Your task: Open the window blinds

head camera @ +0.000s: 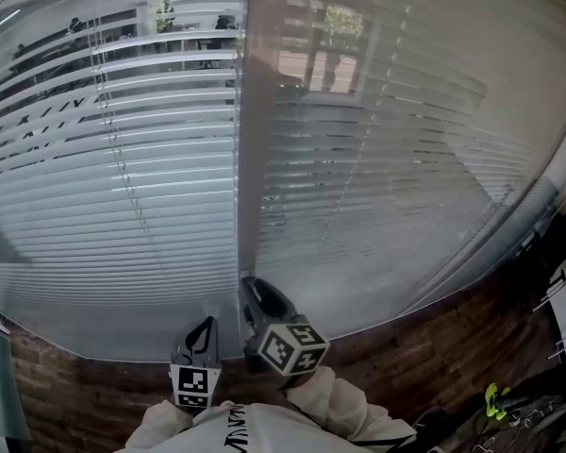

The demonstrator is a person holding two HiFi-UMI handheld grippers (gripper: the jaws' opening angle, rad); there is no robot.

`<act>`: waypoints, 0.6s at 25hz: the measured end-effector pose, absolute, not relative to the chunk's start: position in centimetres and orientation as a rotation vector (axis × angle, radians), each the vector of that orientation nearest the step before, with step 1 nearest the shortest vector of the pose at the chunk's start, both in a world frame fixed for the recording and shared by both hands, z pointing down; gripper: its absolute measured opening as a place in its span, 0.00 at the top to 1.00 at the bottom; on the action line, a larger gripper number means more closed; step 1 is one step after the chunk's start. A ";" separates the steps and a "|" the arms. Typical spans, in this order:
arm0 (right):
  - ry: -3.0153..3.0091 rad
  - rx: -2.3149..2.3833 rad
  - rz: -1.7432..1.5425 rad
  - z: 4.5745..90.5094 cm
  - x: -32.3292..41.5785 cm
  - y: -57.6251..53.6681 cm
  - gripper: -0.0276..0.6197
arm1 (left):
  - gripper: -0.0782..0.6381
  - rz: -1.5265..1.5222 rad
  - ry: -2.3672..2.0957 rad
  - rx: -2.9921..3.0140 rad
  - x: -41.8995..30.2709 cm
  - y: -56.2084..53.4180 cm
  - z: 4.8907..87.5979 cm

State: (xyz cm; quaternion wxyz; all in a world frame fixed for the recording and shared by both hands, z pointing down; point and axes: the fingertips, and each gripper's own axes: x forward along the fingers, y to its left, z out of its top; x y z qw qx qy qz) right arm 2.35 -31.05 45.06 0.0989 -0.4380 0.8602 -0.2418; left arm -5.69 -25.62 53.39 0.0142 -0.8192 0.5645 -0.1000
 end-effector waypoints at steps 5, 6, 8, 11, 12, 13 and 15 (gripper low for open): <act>2.521 -1.276 -0.759 47.2 4.4 -28.9 0.87 | 0.89 -0.378 1.770 -2.547 -5.0 -23.8 54.5; 2.516 -1.270 -0.780 47.7 4.8 -28.3 0.92 | 0.89 -0.393 1.771 -2.548 -4.8 -23.3 54.7; 2.508 -1.257 -0.821 48.9 5.3 -27.3 0.95 | 0.89 -0.431 1.772 -2.546 -4.4 -22.2 55.1; 2.483 -1.249 -0.884 50.5 6.1 -26.3 0.95 | 0.89 -0.478 1.752 -2.547 -3.6 -21.2 55.2; 2.471 -1.255 -0.905 51.0 6.5 -26.0 0.95 | 0.89 -0.484 1.742 -2.547 -3.3 -21.1 55.2; 2.458 -1.262 -0.924 51.5 6.9 -25.7 0.95 | 0.89 -0.487 1.733 -2.546 -3.1 -20.9 55.1; 2.435 -1.280 -0.953 52.9 7.8 -24.7 0.95 | 0.89 -0.485 1.720 -2.542 -2.7 -20.5 55.3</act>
